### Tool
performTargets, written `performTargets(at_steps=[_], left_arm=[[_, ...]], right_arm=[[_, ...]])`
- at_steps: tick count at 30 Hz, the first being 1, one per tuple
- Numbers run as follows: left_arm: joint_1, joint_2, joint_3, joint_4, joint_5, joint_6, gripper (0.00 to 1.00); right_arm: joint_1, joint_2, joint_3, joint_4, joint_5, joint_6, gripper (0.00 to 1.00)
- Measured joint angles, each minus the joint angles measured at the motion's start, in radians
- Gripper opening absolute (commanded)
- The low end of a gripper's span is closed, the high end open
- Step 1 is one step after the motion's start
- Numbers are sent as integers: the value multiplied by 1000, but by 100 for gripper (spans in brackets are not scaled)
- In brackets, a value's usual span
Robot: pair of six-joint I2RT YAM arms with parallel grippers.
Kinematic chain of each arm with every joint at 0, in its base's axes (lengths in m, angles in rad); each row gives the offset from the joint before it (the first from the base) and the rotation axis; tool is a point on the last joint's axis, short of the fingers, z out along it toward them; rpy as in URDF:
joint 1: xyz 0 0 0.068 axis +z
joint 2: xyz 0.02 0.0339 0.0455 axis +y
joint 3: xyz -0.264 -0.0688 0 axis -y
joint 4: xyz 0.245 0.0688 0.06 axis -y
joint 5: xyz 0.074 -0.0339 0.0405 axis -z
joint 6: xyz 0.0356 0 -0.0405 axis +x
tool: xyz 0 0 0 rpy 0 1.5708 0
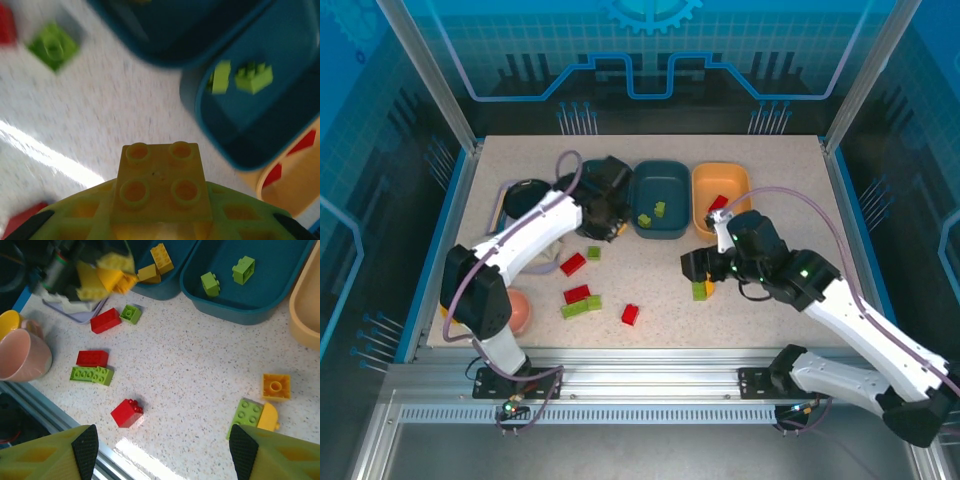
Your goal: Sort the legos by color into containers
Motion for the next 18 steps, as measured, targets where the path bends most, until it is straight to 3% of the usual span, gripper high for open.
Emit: performTargets(at_steps=[4, 7, 12, 18], left_arm=[[140, 103, 123, -31, 53, 222, 25], [197, 239, 241, -62, 90, 363, 26], [209, 410, 348, -100, 140, 505, 27], [213, 512, 423, -125, 189, 563, 29]], right_arm=[[-59, 126, 35, 41, -92, 33, 73], [-87, 211, 76, 62, -151, 58, 72], [-105, 300, 137, 81, -205, 82, 72], [-109, 322, 152, 90, -231, 97, 72]])
